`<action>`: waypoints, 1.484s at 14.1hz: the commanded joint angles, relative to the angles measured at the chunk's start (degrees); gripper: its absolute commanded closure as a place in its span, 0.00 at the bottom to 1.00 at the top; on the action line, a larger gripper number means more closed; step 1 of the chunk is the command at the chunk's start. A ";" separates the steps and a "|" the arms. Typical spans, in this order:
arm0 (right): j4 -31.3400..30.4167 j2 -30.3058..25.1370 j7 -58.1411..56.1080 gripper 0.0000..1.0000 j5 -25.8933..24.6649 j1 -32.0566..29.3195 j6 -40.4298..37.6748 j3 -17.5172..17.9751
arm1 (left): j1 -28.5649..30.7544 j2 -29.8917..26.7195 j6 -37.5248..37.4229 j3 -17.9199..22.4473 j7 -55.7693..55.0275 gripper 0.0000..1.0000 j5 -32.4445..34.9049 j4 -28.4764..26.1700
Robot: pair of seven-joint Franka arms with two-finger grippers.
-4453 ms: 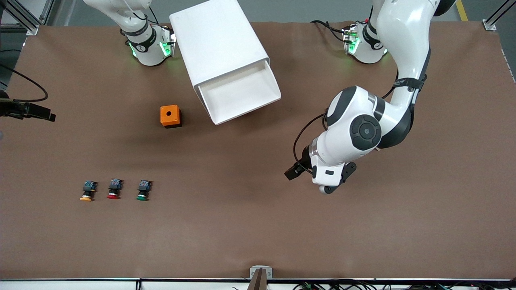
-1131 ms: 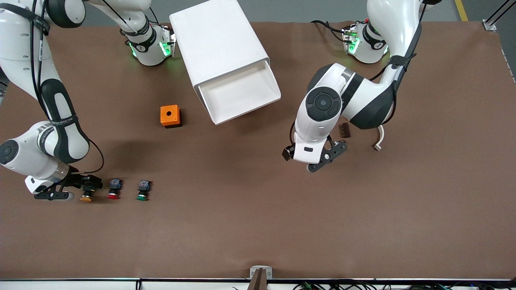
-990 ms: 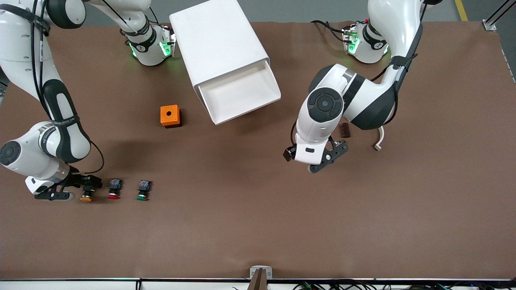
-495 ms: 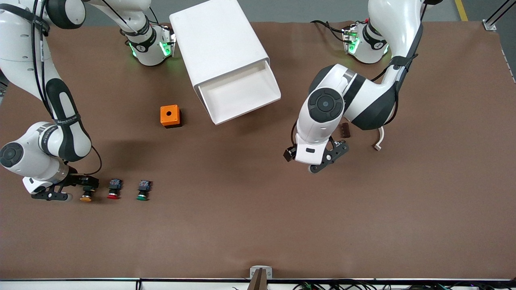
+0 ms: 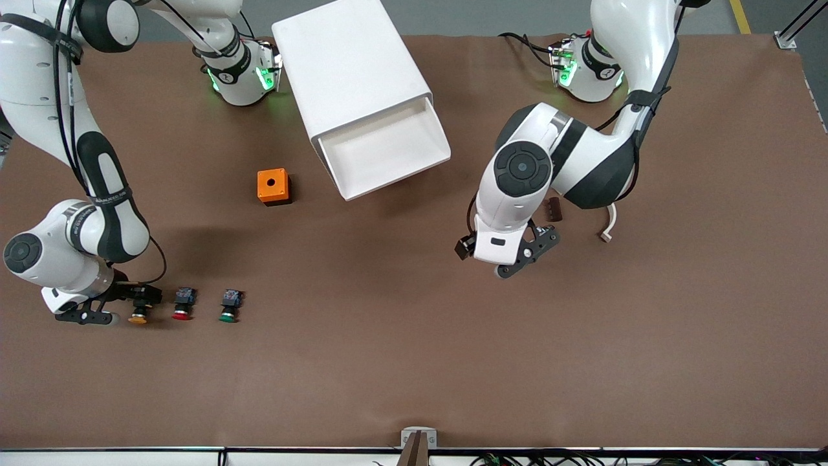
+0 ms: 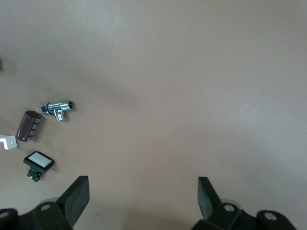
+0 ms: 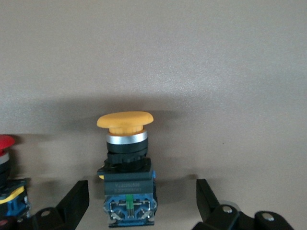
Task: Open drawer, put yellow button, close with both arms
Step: 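Close the right gripper on the yellow button and lift it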
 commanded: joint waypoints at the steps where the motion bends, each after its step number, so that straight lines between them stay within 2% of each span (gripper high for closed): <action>1: 1.37 0.57 0.53 0.01 0.89 -0.01 -0.75 0.42 | 0.35 -1.49 -0.44 -0.39 -0.05 0.01 0.56 -1.19; 7: 1.28 0.57 0.44 0.01 0.97 -0.28 -0.75 0.95 | 0.35 -1.58 -0.44 -0.39 -0.05 0.01 0.56 -1.19; 10: 1.28 0.48 0.44 0.10 0.89 -0.19 -1.53 0.87 | 0.44 -1.58 -0.44 -0.39 -0.05 0.01 0.47 -1.19; 14: 1.37 0.39 0.62 0.41 0.89 -0.28 -2.94 0.87 | 0.44 -1.58 -0.44 -0.39 -0.05 0.01 0.47 -1.19; 19: 2.16 0.31 0.79 0.92 0.97 -0.19 -4.08 0.87 | 0.35 -1.58 -0.44 -0.39 -0.05 0.01 0.47 -1.19; 21: 2.16 0.04 0.79 0.96 0.89 -0.19 -4.17 0.87 | 0.35 -1.58 -0.44 -0.39 -0.05 0.01 0.47 -1.19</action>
